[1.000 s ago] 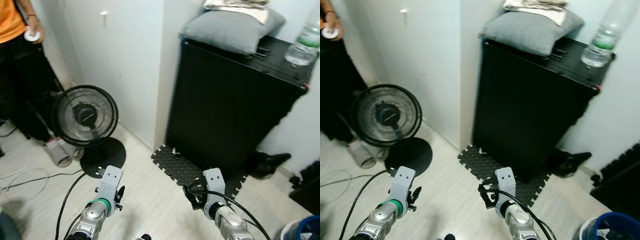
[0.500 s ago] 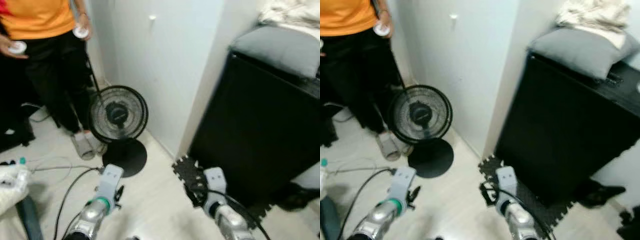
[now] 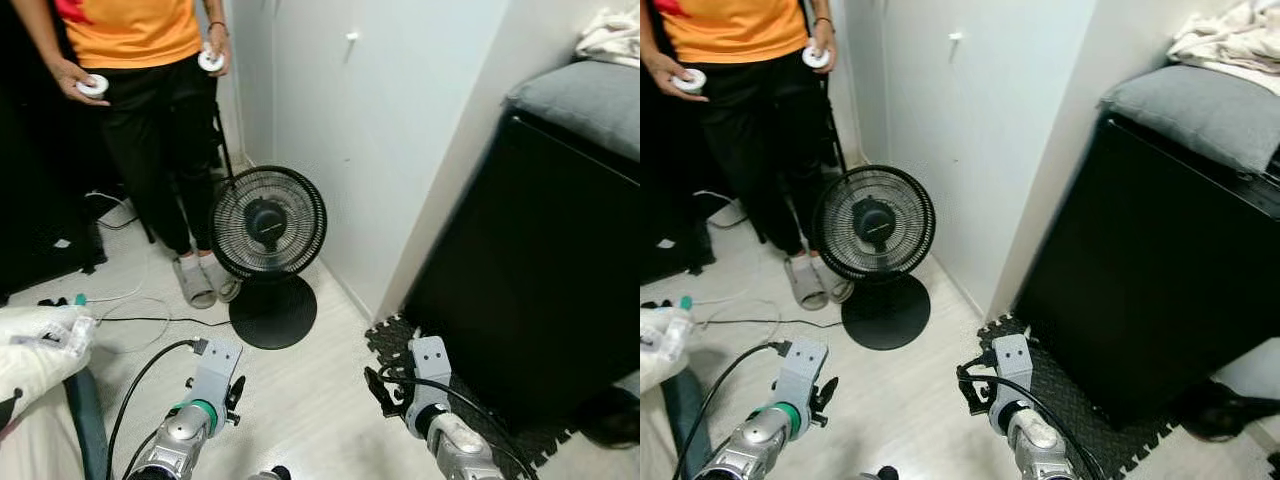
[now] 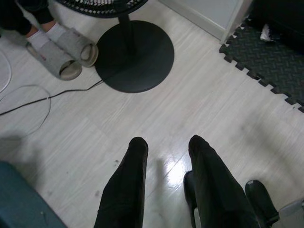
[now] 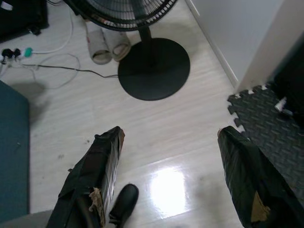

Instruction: Clean up the room

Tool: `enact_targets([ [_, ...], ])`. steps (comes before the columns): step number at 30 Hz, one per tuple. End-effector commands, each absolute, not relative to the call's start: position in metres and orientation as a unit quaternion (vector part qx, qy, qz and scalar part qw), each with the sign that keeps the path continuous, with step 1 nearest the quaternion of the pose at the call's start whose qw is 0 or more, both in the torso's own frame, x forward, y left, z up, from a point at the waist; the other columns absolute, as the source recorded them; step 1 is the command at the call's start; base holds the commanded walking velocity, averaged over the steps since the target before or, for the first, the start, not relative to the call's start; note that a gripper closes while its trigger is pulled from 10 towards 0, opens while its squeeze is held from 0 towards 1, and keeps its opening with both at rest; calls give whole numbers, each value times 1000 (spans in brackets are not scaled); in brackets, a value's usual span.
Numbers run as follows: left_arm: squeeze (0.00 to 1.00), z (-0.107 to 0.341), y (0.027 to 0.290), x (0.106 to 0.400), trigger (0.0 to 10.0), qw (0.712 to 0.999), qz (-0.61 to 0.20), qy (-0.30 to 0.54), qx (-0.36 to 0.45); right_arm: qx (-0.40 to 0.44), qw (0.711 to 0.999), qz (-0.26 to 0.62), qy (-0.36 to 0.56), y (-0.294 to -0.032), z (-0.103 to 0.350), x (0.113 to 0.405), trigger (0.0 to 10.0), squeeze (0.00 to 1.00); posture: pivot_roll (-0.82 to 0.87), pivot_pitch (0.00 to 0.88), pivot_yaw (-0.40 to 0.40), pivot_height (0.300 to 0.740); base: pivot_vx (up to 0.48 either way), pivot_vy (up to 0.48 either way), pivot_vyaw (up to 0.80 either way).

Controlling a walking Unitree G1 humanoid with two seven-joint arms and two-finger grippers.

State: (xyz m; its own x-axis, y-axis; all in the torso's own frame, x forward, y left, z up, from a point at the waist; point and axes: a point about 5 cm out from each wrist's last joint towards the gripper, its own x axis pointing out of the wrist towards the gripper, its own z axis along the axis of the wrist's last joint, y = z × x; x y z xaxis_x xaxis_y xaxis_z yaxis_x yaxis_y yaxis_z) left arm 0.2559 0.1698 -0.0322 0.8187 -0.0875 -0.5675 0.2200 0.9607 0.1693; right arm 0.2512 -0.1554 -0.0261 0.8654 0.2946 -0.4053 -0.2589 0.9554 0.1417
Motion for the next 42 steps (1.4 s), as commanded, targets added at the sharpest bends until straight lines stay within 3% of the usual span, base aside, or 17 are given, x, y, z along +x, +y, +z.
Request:
enact_targets([
  [1, 0, -34, 168, 253, 10000, 946, -84, 294, 110, 31, 960, 142, 240, -157, -32, 246, 10000, 0, 38, 0, 19, 740, 0, 0, 0],
  [42, 0, -34, 167, 254, 10000, 945, -90, 293, 115, 38, 959, 151, 236, -155, -31, 247, 10000, 0, 40, 0, 18, 740, 0, 0, 632],
])
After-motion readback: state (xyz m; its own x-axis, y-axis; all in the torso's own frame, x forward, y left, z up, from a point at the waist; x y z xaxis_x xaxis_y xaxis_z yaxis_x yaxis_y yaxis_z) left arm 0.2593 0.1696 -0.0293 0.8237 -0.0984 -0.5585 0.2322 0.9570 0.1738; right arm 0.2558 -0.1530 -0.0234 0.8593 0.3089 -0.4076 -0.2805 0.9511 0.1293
